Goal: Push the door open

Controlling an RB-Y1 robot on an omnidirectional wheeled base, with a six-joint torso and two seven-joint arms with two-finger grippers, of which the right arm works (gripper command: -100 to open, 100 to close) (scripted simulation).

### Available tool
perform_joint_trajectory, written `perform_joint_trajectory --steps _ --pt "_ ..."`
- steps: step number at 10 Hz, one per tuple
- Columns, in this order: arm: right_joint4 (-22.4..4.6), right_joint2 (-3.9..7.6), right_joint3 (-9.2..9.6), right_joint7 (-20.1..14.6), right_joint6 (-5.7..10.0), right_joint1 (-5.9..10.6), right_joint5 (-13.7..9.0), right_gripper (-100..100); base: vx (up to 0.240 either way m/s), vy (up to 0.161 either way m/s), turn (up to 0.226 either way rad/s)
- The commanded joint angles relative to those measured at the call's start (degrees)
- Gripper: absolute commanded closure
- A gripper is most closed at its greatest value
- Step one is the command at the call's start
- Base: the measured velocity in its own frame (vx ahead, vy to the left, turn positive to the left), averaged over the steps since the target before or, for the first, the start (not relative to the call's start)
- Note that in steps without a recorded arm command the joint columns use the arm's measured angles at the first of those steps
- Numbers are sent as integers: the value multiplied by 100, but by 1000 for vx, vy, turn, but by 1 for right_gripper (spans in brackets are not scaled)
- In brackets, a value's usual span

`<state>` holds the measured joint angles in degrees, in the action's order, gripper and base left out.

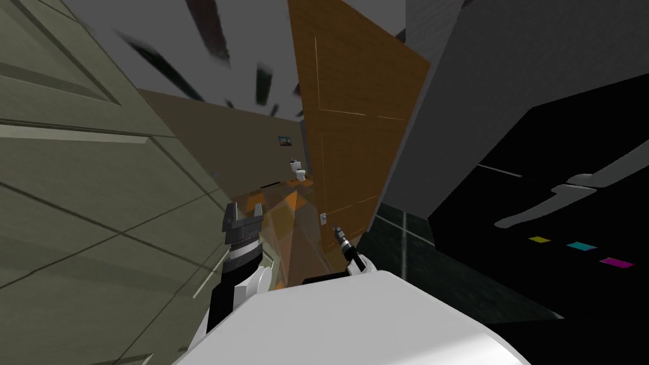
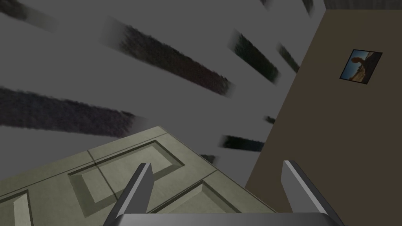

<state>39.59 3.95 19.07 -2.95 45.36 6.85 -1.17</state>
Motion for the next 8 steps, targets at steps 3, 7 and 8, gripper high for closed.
perform_joint_trajectory --steps 3,7,8 --pt "58 -147 -12 -31 -102 12 -36 -100 -282 13 -58" --pt "71 -53 -35 3 -46 -38 -37 -100 79 51 15" --pt "61 -45 -48 14 -26 -39 -41 -100 232 68 18"
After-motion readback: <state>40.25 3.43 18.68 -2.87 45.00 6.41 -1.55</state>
